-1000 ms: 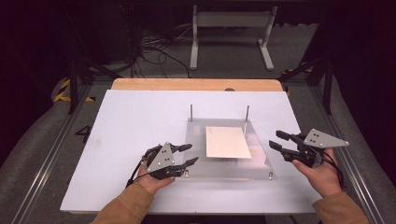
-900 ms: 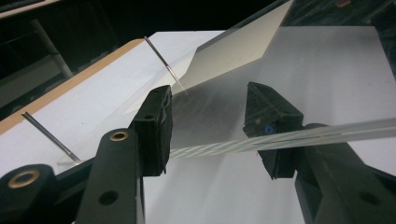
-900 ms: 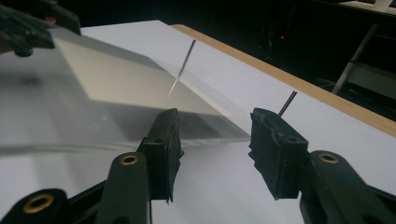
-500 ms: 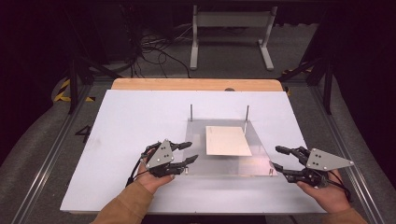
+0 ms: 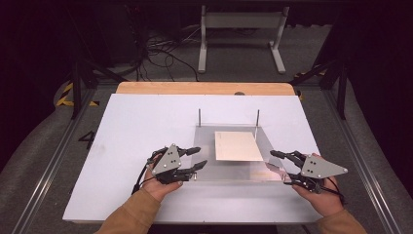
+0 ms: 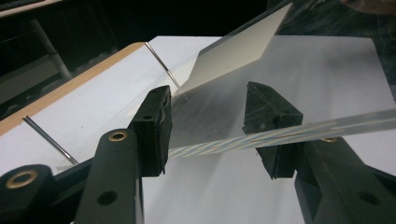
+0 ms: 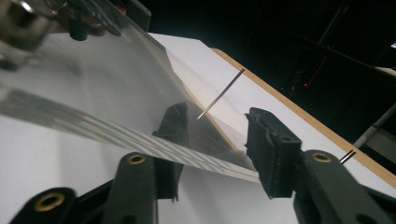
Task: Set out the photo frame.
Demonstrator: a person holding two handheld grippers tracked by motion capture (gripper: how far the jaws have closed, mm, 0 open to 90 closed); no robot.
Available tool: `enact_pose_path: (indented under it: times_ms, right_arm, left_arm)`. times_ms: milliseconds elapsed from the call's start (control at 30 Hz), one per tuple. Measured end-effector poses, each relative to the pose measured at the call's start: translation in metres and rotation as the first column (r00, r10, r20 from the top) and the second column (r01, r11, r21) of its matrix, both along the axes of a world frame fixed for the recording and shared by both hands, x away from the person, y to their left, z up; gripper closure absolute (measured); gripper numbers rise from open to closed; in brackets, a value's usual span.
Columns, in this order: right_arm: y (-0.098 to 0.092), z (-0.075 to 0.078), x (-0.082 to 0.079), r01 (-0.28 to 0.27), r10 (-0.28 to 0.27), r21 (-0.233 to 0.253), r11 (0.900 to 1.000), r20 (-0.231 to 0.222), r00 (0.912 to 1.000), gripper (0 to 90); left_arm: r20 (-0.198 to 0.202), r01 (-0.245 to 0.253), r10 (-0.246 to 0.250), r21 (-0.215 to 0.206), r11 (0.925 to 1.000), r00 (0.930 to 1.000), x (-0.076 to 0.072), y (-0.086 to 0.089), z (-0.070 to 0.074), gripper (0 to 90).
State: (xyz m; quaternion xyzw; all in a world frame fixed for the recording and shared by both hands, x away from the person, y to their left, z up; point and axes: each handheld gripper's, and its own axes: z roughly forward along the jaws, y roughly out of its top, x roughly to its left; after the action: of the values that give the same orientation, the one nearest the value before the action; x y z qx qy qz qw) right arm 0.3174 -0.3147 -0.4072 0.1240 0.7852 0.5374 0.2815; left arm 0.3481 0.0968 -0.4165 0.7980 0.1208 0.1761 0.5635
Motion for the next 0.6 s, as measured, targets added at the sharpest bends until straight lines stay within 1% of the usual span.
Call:
enact_pose_path:
  times_ms: [33,67,167,233,433,533,600]
  right_arm:
    - [0.000,0.000,0.000,0.000,0.000,0.000,1.000,0.000,1.0000,56.7]
    - [0.001,0.000,0.000,0.007,-0.006,-0.018,1.000,0.031,0.9995,58.4]
    - [0.002,0.001,-0.001,0.019,-0.018,-0.025,1.000,0.035,0.9992,58.8]
    - [0.003,0.002,-0.001,0.026,-0.025,-0.019,0.999,0.040,0.9989,58.9]
    - [0.003,0.005,0.001,0.042,-0.042,0.001,0.999,0.063,0.9971,58.8]
    - [0.003,0.007,0.002,0.050,-0.051,0.009,0.999,0.070,0.9963,58.8]
    - [0.004,0.008,0.002,0.054,-0.054,0.010,0.999,0.072,0.9959,58.8]
  left_arm:
    - [0.000,0.000,0.000,0.000,1.0000,1.0000,0.000,0.000,0.000,50.8]
    - [0.004,-0.002,0.002,0.002,1.0000,1.0000,0.000,0.000,0.001,51.0]
    - [0.009,-0.009,0.009,-0.004,1.0000,0.9999,-0.001,-0.001,0.001,51.4]
    - [0.012,-0.012,0.012,-0.006,0.9999,0.9999,0.000,-0.001,0.002,51.6]
    - [0.020,-0.022,0.022,-0.034,0.9992,0.9995,-0.001,0.000,0.007,52.2]
    - [0.035,-0.036,0.037,-0.030,0.9989,0.9987,-0.002,0.000,0.010,52.9]
    - [0.052,-0.050,0.050,-0.015,0.9986,0.9974,-0.003,-0.002,0.012,53.8]
